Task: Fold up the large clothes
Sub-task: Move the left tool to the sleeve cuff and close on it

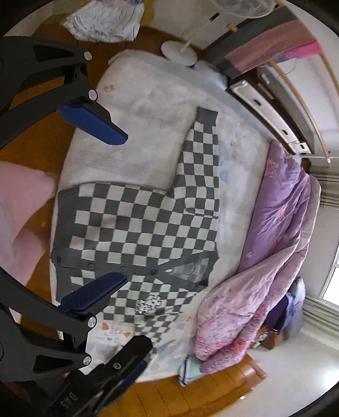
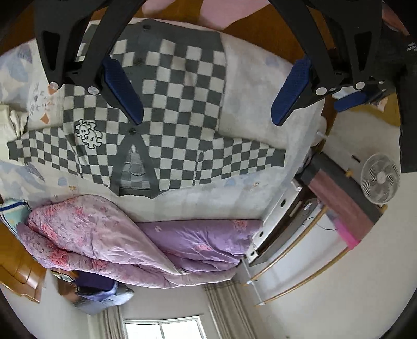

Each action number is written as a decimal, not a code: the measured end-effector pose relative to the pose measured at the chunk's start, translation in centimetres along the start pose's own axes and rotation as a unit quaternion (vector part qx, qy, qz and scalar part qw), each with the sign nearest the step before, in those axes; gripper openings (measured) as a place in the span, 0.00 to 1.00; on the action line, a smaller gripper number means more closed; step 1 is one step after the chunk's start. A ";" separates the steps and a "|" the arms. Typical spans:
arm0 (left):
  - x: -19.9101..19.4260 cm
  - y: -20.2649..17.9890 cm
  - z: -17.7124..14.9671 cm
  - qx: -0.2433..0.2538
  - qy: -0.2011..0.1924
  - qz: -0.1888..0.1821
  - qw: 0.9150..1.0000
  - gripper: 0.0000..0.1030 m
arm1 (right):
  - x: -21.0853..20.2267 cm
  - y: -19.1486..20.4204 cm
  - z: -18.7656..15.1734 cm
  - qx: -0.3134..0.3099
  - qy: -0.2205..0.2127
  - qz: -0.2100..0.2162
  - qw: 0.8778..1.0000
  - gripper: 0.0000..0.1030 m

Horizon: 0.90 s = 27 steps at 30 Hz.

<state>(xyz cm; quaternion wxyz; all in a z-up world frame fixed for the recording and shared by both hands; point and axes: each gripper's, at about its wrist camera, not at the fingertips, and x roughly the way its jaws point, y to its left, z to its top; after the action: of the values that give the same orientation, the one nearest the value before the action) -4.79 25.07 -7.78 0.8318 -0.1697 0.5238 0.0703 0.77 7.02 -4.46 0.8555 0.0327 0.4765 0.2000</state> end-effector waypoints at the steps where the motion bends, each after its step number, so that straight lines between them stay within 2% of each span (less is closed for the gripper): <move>1: 0.5 1.5 0.7 -0.008 -0.001 -0.010 1.000 0.95 | 1.0 1.1 0.4 0.003 0.004 -0.010 1.000 0.92; 4: 2.2 5.6 2.7 -0.027 -0.003 -0.029 0.999 0.95 | 3.8 3.9 1.3 0.008 0.011 -0.025 1.000 0.92; 7: 4.5 9.8 4.9 -0.040 -0.010 -0.029 0.999 0.95 | 6.8 6.0 2.1 0.008 0.024 -0.027 0.999 0.92; 12: 10.6 16.1 7.6 -0.051 -0.003 0.002 0.999 0.95 | 12.7 9.5 3.8 -0.028 0.055 -0.068 0.996 0.92; 15: 15.5 19.8 8.8 -0.062 0.030 0.025 0.997 0.95 | 16.5 10.7 4.2 -0.061 0.079 -0.100 0.990 0.92; 17: 18.7 22.2 9.6 -0.082 0.040 0.027 0.995 0.95 | 18.7 10.8 4.1 -0.075 0.089 -0.113 0.987 0.92; 23: 26.9 28.3 11.5 -0.143 0.036 0.035 0.989 0.95 | 26.3 10.3 4.2 -0.106 0.129 -0.152 0.974 0.92; 27: 33.0 32.3 12.5 -0.205 0.047 0.050 0.976 0.95 | 31.0 9.1 3.5 -0.089 0.174 -0.155 0.968 0.92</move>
<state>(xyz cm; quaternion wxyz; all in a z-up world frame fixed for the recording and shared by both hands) 10.86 57.64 -39.10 0.7492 -0.3135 0.5444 0.2100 15.24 27.42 -25.20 0.7796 -0.1532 0.5973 0.1092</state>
